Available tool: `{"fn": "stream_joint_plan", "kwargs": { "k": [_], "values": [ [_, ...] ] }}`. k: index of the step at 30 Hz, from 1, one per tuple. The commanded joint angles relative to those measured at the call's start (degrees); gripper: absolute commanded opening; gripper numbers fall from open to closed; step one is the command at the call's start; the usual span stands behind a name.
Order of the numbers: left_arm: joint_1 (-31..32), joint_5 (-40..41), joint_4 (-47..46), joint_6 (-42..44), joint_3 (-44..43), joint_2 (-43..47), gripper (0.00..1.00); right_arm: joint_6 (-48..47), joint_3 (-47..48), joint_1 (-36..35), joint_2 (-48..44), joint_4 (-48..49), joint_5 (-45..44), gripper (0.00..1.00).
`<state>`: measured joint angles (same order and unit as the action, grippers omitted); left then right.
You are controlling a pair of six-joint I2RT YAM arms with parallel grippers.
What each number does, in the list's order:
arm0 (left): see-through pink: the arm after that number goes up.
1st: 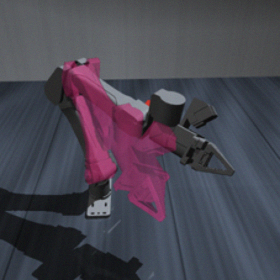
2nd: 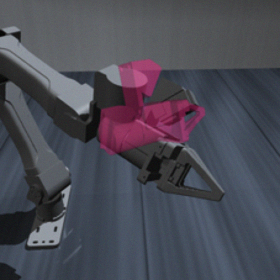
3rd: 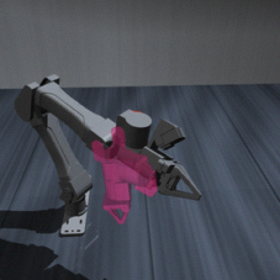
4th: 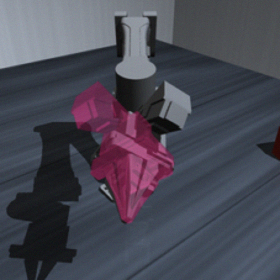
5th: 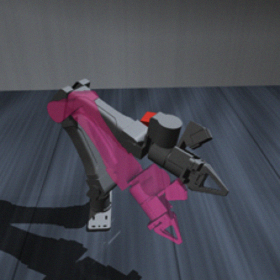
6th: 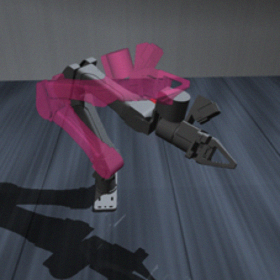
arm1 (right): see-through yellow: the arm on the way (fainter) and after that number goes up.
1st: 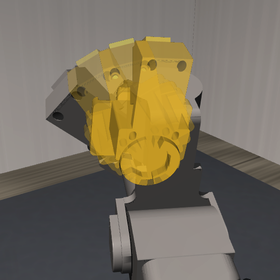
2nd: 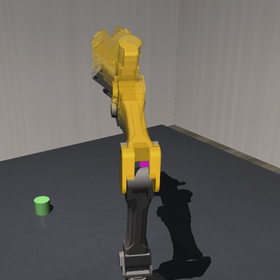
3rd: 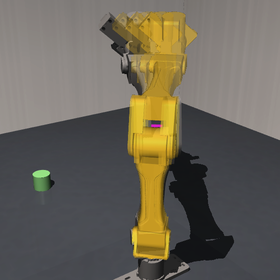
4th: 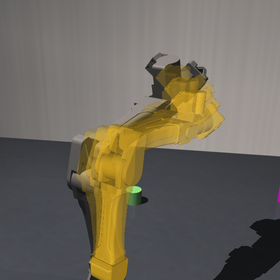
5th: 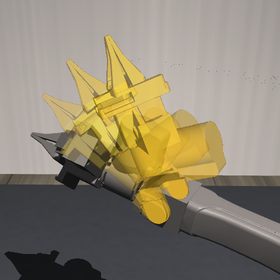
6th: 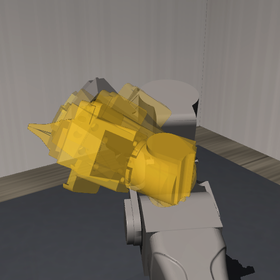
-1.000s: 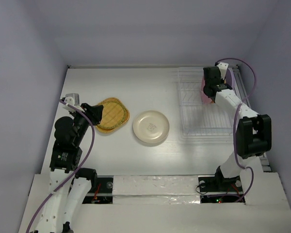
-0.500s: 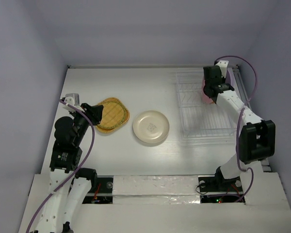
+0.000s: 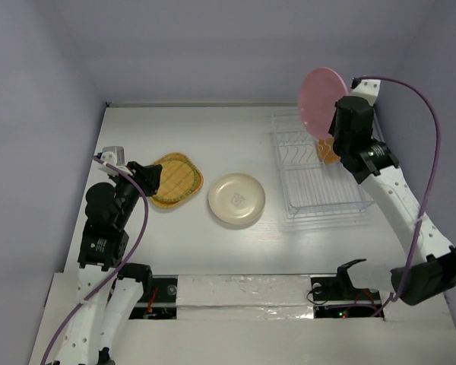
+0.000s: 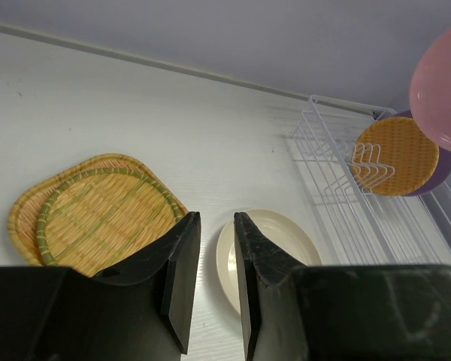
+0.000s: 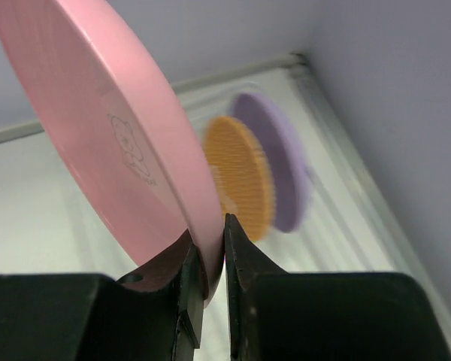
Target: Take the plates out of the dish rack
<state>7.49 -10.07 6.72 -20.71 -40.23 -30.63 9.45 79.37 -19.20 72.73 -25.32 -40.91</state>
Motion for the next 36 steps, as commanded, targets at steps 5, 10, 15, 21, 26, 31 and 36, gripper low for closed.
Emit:
{"fn": "stream_joint_plan", "kwargs": {
  "k": [5, 10, 15, 21, 26, 31, 36],
  "values": [
    [-0.3, -0.1, -2.3, 0.1, -1.9, 0.1, 0.23, 6.6, -11.8, -6.9, -5.3, 9.7, 35.1, 0.00],
    [-0.3, -0.2, -2.4, 0.1, -1.8, 0.0, 0.23, 8.6, -21.9, -8.3, -5.4, 16.1, 50.1, 0.00],
    [-0.3, -0.5, -2.4, 0.1, -1.8, 0.2, 0.23, 9.3, -27.6, -9.4, -2.7, 18.7, 56.4, 0.00],
    [-0.8, -1.0, -2.7, 0.0, -1.7, 0.0, 0.23, 10.3, -28.5, -11.1, 1.4, 20.6, 54.5, 0.00],
    [-0.8, -1.1, -2.8, 0.1, -1.6, -0.1, 0.23, 10.1, -26.2, -13.9, 5.2, 19.4, 50.9, 0.05],
    [-0.8, -1.2, -2.8, 0.1, -1.6, 0.0, 0.23, 9.8, -25.2, -15.0, 7.7, 17.9, 48.3, 0.13],
    [-0.8, -1.4, -2.8, 0.1, -1.6, 0.1, 0.23, 9.9, -24.9, -15.0, 8.7, 17.4, 48.3, 0.41]
  ]
}}
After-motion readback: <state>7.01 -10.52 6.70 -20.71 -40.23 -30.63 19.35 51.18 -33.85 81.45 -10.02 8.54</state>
